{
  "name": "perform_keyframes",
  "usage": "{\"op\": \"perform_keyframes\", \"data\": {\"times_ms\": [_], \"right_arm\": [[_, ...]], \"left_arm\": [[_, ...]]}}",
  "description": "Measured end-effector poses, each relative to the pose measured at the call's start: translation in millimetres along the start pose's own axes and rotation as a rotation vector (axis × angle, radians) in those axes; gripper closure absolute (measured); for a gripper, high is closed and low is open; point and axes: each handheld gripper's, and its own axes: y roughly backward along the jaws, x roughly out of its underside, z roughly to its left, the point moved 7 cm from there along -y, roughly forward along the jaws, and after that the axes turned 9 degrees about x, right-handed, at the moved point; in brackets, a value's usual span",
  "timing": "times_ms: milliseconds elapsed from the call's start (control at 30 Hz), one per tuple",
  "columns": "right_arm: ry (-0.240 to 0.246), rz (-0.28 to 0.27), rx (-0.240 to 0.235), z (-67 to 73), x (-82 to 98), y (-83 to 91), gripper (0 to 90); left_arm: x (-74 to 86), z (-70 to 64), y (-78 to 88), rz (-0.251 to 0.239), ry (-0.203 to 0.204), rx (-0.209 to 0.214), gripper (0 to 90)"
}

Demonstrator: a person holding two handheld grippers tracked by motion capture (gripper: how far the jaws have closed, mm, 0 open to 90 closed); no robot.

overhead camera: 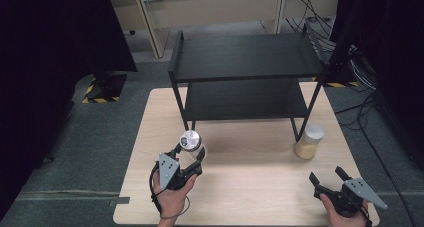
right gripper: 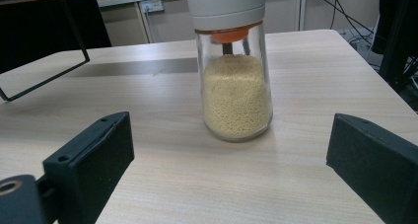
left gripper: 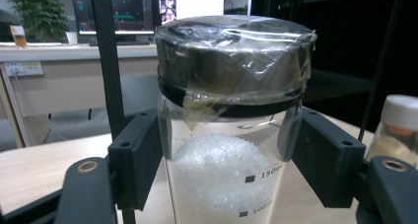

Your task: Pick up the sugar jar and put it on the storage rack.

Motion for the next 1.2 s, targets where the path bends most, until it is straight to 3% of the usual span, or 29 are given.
{"op": "perform_keyframes", "data": {"times_ms": [300,1200], "right_arm": [[-0.005,0.002,-0.003,-0.5,-0.1,0.0,4.2],[-0.017,0.003,-0.004,-1.7,-0.1,-0.1,4.2]], "left_arm": [[-21.9,-2.4,-5.1,-0.031,-0.018,-0.006,30.6],[-63.4,-3.0,-19.9,-0.067,-0.034,-0.025,30.6]]}}
